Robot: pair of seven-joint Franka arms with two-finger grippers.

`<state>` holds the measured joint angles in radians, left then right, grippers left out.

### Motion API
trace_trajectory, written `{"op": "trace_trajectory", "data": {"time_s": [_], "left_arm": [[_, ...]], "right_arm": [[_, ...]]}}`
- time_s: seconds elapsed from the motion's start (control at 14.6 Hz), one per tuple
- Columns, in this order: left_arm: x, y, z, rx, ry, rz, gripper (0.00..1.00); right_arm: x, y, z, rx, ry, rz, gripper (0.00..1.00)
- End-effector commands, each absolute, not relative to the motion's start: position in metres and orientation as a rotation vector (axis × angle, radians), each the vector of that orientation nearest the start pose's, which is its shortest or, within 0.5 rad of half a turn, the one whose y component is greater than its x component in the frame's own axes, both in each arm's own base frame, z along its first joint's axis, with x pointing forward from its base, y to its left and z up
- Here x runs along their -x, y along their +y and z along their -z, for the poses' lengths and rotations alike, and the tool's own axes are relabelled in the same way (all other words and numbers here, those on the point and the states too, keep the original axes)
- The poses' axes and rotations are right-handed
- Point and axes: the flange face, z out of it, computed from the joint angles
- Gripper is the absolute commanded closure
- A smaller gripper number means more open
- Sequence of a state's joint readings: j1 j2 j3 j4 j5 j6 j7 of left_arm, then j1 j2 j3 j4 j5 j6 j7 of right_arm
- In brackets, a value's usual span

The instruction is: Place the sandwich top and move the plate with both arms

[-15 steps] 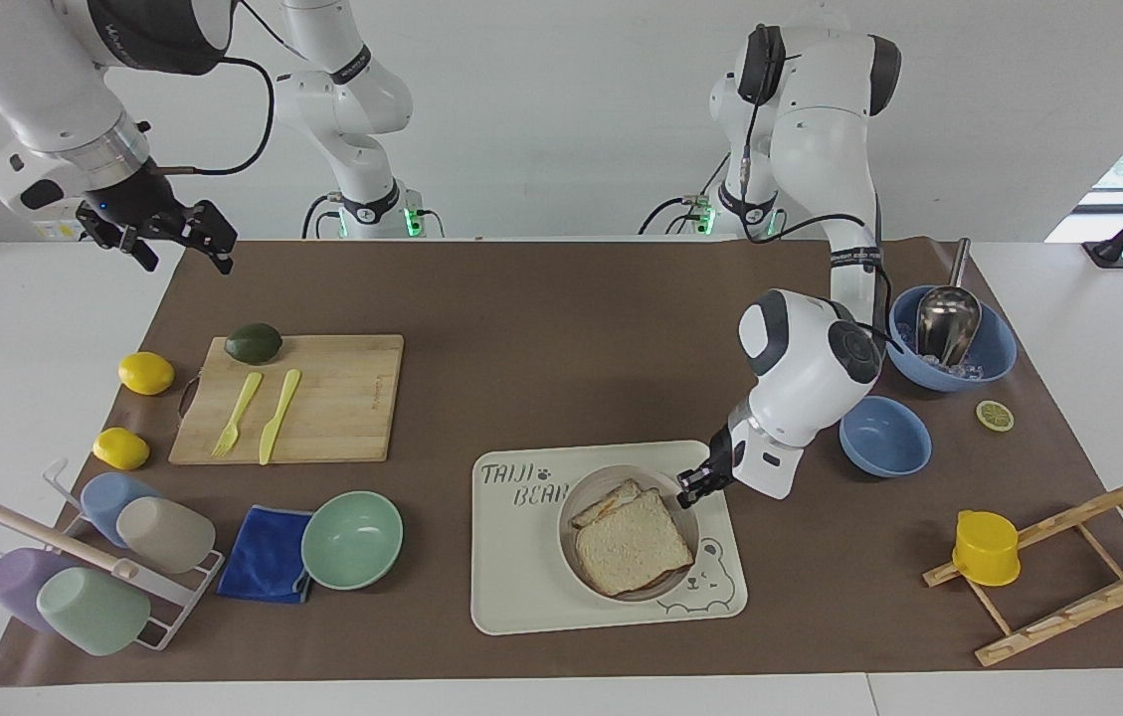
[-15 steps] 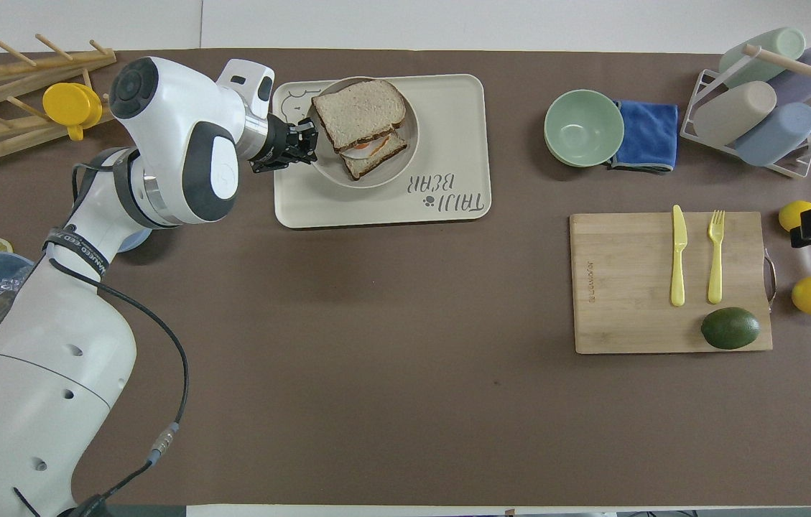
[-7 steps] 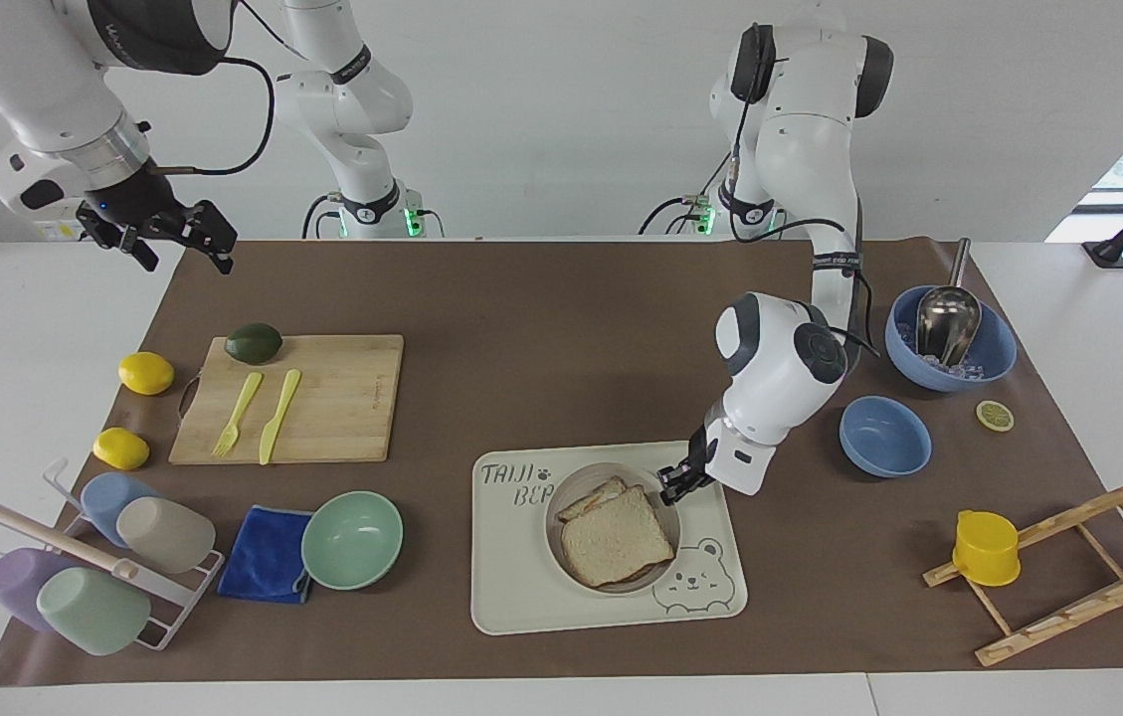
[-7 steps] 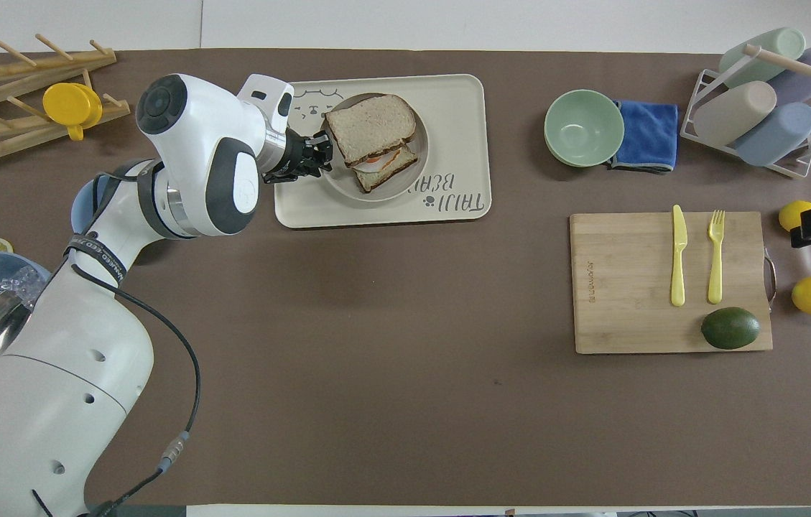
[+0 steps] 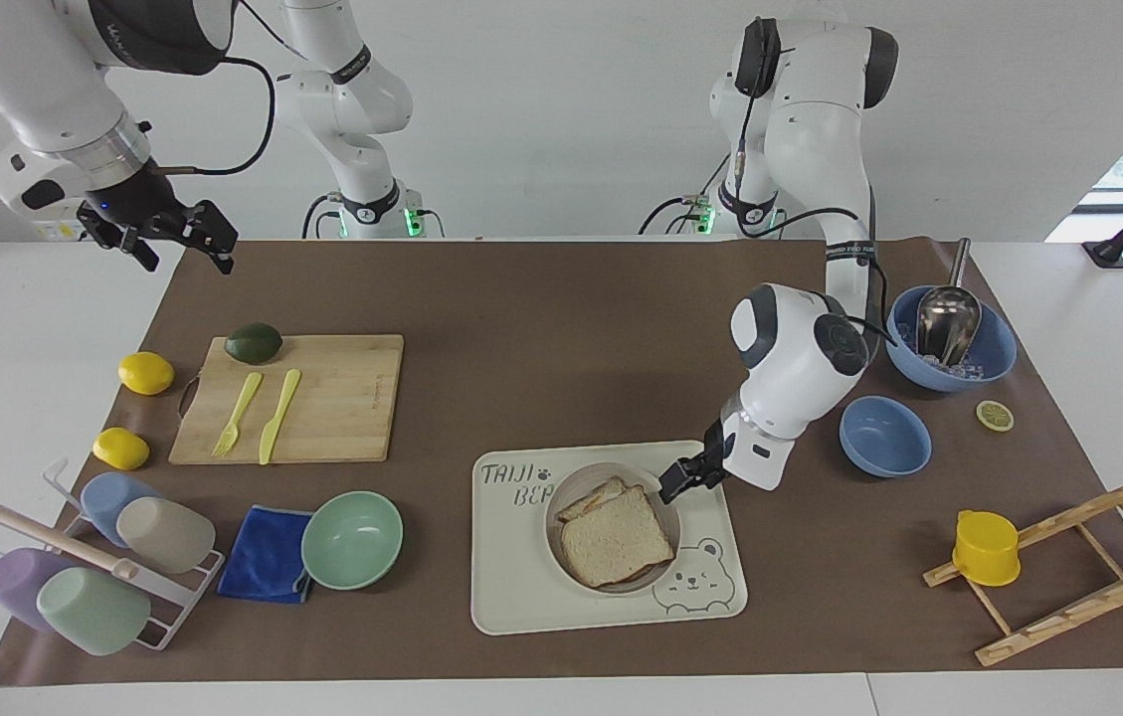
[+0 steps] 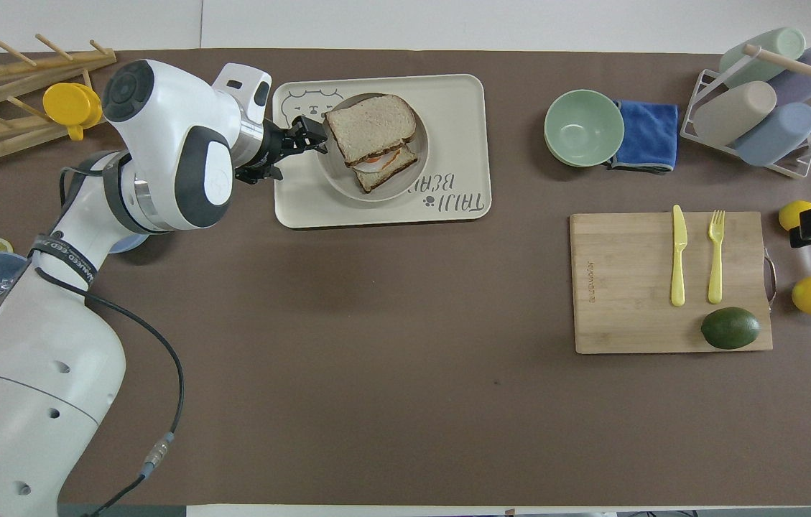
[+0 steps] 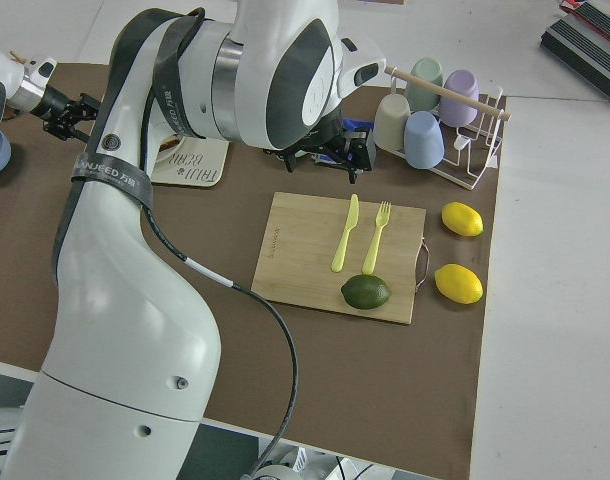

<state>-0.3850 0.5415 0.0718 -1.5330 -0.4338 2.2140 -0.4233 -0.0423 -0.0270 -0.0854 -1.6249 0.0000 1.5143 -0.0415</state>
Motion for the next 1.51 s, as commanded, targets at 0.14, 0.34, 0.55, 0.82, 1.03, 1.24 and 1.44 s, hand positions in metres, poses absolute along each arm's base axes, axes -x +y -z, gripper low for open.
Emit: {"op": "trace_trajectory", "data": {"time_s": [0.14, 0.34, 0.55, 0.82, 1.03, 1.24, 1.44], "left_arm": [[-0.65, -0.158, -0.461, 3.368, -0.543, -0.005, 0.0], [-0.626, -0.123, -0.505, 3.286, -0.418, -0.057, 0.0], [-0.597, -0.091, -0.553, 3.244, -0.285, -0.082, 0.0], [-0.556, -0.056, -0.599, 3.229, -0.102, -0.158, 0.0], [-0.522, -0.038, -0.616, 3.207, -0.008, -0.21, 0.0], [-0.485, -0.039, -0.61, 3.172, 0.027, -0.225, 0.0], [-0.478, -0.041, -0.602, 3.175, 0.067, -0.195, 0.0]], "right_arm": [[-0.534, -0.068, -0.608, 3.137, 0.118, -0.116, 0.0], [-0.534, -0.067, -0.609, 3.139, 0.115, -0.114, 0.0], [-0.534, -0.063, -0.608, 3.146, 0.101, -0.118, 0.0], [-0.535, -0.06, -0.609, 3.147, 0.094, -0.115, 0.0], [-0.535, -0.06, -0.608, 3.147, 0.094, -0.118, 0.0], [-0.535, -0.06, -0.608, 3.145, 0.094, -0.12, 0.0], [-0.535, -0.061, -0.608, 3.145, 0.096, -0.12, 0.0]]}}
